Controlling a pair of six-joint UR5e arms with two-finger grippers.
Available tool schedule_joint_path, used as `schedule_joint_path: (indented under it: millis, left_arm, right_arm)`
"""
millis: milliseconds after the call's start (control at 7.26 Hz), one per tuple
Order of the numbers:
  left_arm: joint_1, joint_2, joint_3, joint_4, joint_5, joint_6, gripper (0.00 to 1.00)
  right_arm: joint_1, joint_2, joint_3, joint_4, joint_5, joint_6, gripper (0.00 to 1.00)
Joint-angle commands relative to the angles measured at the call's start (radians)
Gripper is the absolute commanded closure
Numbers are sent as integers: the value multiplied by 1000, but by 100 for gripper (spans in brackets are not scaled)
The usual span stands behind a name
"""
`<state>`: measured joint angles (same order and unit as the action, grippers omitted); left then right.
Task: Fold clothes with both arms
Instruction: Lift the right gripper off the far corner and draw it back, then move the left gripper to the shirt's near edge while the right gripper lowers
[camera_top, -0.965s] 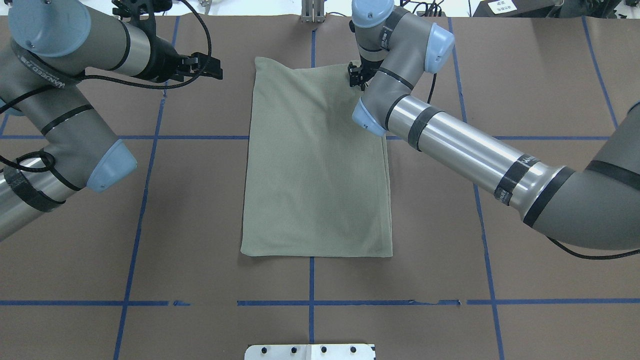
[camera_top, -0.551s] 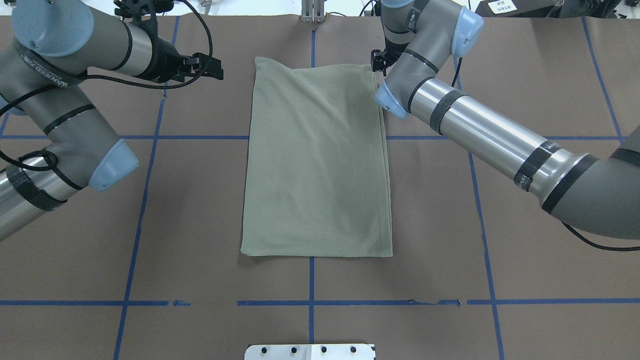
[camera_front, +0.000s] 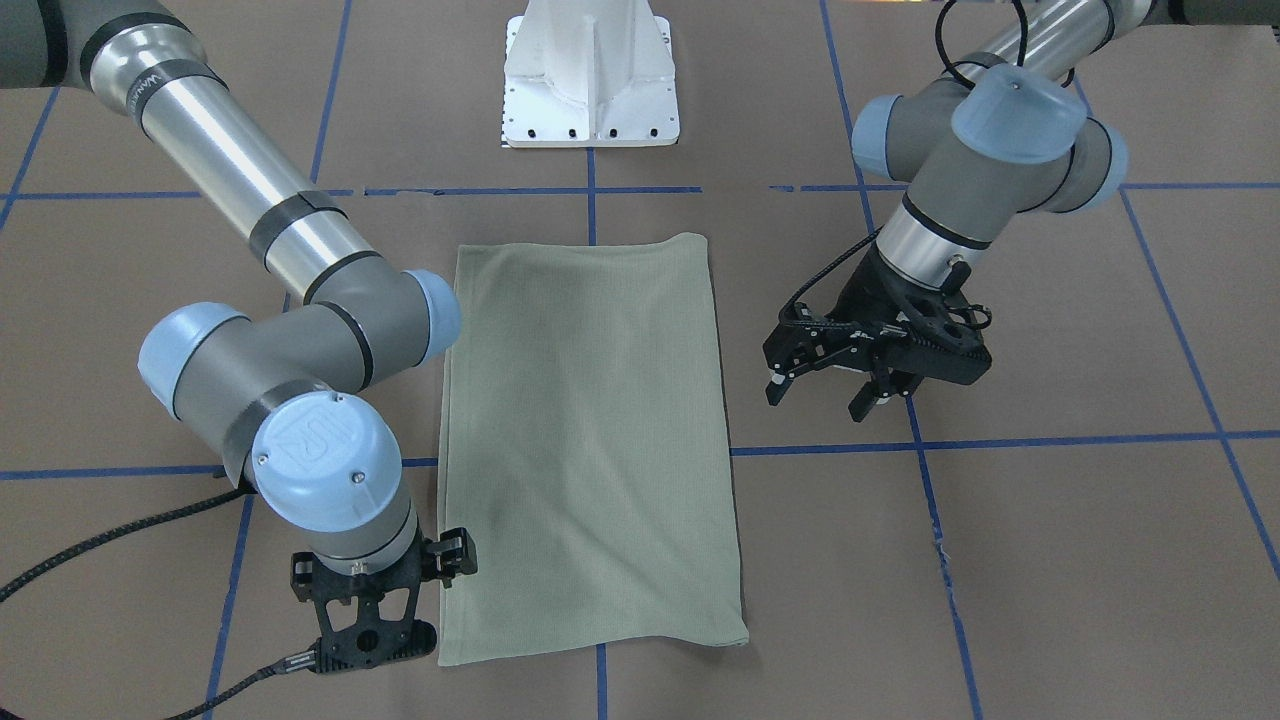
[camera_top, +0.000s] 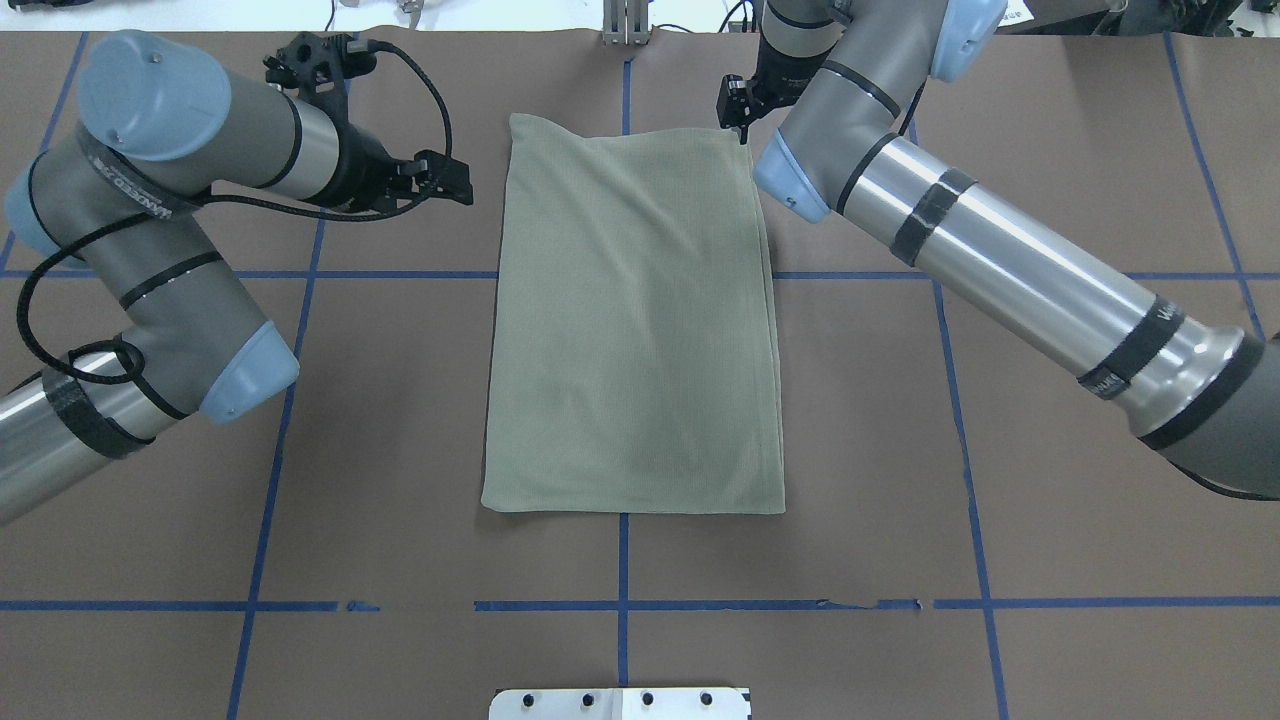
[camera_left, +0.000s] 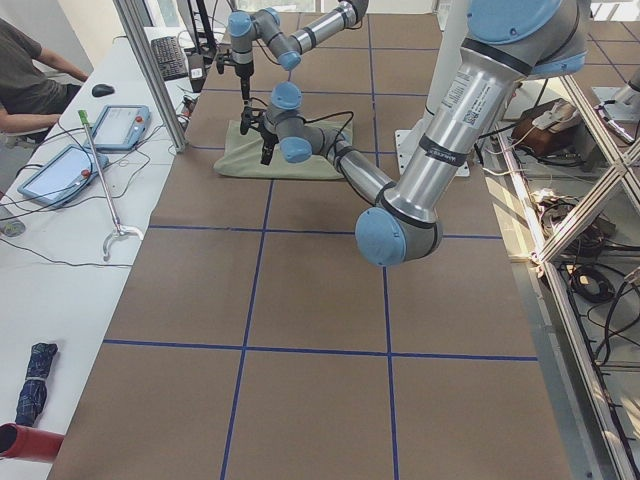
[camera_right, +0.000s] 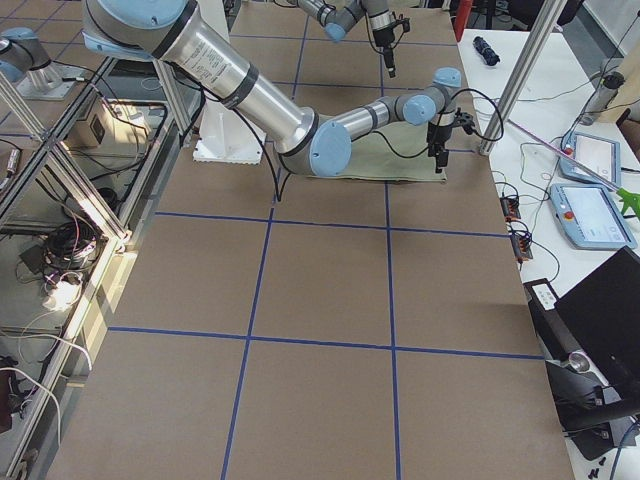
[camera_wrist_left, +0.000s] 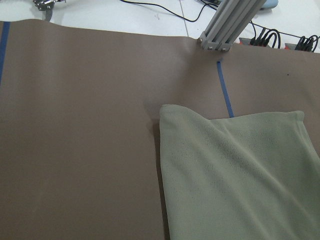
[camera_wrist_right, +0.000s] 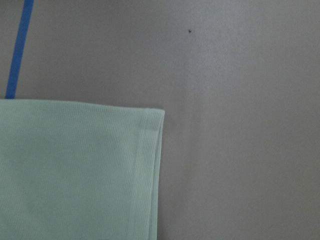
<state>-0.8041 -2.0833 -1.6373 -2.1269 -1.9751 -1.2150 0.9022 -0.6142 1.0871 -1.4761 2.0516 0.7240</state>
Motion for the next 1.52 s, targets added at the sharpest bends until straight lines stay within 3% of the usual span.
schedule_joint_path:
  millis: [0,138,413,827,1378]
  left_arm:
    - [87,92,-91,-14,-21,-262,0]
    - [139,164,-163,-52,-7,-431,0]
    - [347,230,-251,-47,187,-654,0]
    - [485,175,-239,158,300,-670,0]
    - [487,143,-193,176,332,-661,3]
  right_arm:
    - [-15,-170,301,-32,65,150,0]
    - [-29,-258,435,-35,100,204,0]
    - [-74,-344,577,-44,102,290,0]
    - [-123,-361,591,-41,68,316,0]
    - [-134,-364,580,-39,65,316,0]
